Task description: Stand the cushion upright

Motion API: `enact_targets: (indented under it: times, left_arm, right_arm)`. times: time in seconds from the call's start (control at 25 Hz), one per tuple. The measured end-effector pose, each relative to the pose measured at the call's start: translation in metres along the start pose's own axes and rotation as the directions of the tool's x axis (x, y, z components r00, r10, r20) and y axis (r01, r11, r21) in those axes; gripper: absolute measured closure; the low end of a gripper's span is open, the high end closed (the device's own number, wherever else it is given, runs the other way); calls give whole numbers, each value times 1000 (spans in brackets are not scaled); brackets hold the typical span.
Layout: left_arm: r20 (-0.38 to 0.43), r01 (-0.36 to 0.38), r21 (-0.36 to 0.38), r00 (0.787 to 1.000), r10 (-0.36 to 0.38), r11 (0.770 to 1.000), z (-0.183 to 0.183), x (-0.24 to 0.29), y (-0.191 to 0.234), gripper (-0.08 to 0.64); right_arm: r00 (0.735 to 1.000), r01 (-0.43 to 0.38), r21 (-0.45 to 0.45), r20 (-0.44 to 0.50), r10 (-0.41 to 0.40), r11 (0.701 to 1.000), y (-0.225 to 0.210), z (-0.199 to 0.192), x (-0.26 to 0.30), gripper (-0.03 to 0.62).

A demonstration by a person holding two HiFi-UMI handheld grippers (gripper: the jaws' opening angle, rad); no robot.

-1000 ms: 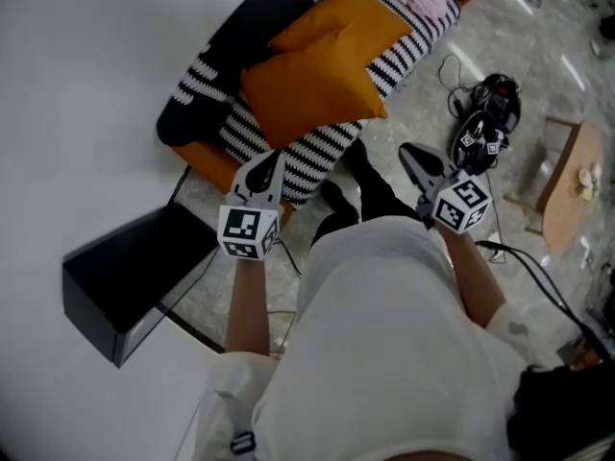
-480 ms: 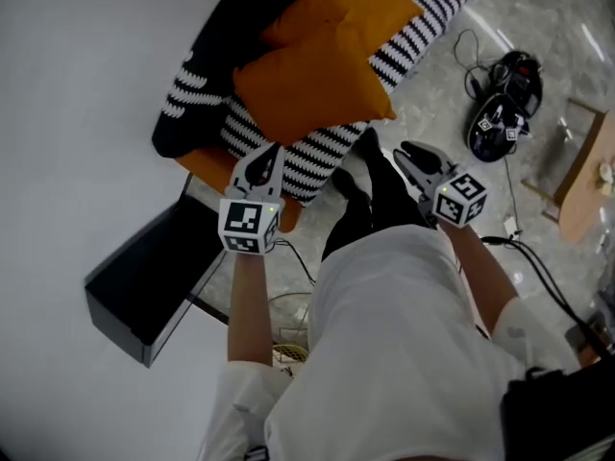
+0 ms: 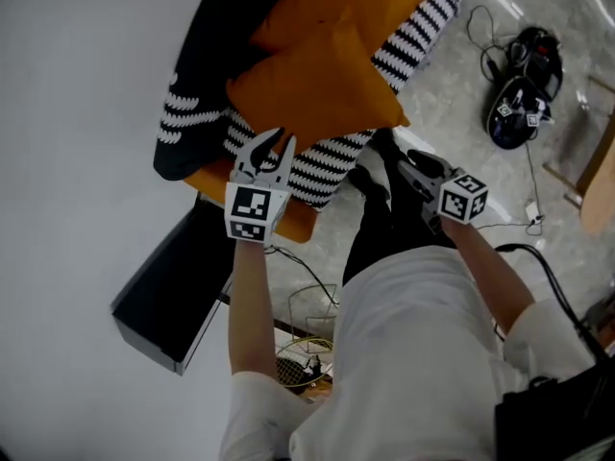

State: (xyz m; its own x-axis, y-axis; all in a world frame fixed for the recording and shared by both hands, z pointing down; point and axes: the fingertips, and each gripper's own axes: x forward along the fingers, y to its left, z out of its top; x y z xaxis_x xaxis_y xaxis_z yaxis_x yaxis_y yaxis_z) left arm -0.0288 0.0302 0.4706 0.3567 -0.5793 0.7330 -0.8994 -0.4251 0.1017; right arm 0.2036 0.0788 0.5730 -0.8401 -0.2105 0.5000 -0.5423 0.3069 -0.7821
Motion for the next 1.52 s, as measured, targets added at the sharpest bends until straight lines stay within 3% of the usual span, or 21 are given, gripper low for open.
enact_targets:
  times: [0.32,0.64,0.96,1.08,1.2,1.28,1.36,1.44,1.52]
  left_arm:
    - [-115,74,42,991,-69,996,-15,70,30,447]
    - [-304,98,104,951,-62,990,-35,149,75,341]
    - [-493,231,137,859,-136,963,-47,207,96,254]
    - [-572,297,89,796,-195,951,-66,220,102,190]
    - [-624,359,8,731,-276,933,-88,237,103,130]
    - [-636,392,-45,698,-329,919,-98,248,98,129]
    - [-644,402,-59,684,-343,914,-104,258,92,134]
    - [-653,390,-51,683,-326,919,-107,262,88,209]
    - [-655,373,-41,690,-307,927,-108,261,84,293]
  right_arm:
    - [999,34,223,32,-42,974,-44,-13,45,366]
    - [995,43,456,58,-78,889,-88,-26,90,280]
    - [999,32,512,16,-47,858,-108,-44,112,247]
    - [1000,-3,531,27,-14,847,-111,-43,122,223]
    - [999,-17,582,40,-8,813,-125,-43,138,213]
    - [999,-3,599,37,-24,800,-139,-44,148,210]
    - [998,24,611,36,-58,791,-152,-42,156,210]
    - [995,50,612,39,-93,789,-160,-38,162,222]
    - [993,74,596,32,-116,799,-164,-33,167,309]
